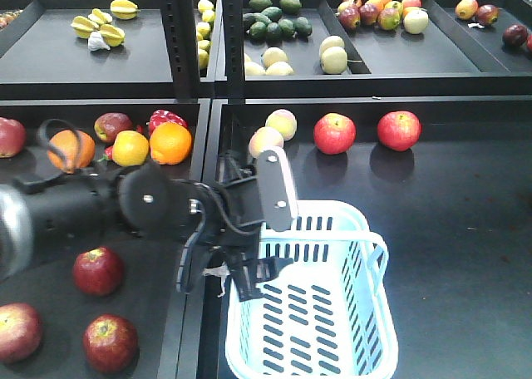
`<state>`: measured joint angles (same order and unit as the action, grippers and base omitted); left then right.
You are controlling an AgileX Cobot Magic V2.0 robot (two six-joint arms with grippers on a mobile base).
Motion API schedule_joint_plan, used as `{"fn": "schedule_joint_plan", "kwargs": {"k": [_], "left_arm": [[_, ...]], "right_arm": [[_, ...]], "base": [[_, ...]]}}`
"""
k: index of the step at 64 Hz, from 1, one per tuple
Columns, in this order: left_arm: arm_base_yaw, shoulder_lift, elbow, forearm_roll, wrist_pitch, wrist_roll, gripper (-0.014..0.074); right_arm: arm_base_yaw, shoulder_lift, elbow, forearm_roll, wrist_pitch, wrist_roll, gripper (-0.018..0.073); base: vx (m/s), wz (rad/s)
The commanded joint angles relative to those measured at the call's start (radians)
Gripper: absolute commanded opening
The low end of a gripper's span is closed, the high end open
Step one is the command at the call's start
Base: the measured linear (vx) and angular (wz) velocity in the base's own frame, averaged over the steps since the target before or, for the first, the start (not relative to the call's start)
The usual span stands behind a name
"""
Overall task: Pick three apples into basket with both arms
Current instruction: 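Reach the left gripper to the light-blue basket handle, then grasp the basket handle with the left gripper and lift it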
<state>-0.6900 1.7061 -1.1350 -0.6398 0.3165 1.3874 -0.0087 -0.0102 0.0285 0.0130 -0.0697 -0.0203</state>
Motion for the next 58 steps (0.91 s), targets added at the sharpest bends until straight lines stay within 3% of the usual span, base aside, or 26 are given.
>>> {"fn": "schedule_joint_plan", "kwargs": {"k": [1, 26, 35, 49, 58], "left_arm": [[-0.022, -0.013, -0.056, -0.025, -0.047, 0.007, 0.0594], [-0.040, 0.049, -0.073, -0.023, -0.110, 0.053, 0.0484], [-0.040, 0.049, -0.073, -0.023, -0.124, 0.053, 0.0340], [-0.040, 0.049, -0.073, -0.023, -0.123, 0.053, -0.0001], [-0.040, 0.048, -0.073, -0.024, -0.125, 0.053, -0.0008]], "right_arm": [[-0.001, -0.012, 0.014, -0.006, -0.071, -0.004, -0.0009], [-0.001, -0.012, 0.014, -0.006, -0.071, -0.004, -0.0009], [-0.001, -0.012, 0.014, -0.006, -0.071, -0.004, -0.0009], [-0.001, -0.012, 0.014, -0.006, -0.071, -0.004, -0.0009], [-0.001, -0.012, 0.014, -0.006, -0.071, -0.004, -0.0009]], "base": [[0.00, 0.00], [0.00, 0.00], [0.00, 0.00], [0.00, 0.00], [0.00, 0.00]]}}
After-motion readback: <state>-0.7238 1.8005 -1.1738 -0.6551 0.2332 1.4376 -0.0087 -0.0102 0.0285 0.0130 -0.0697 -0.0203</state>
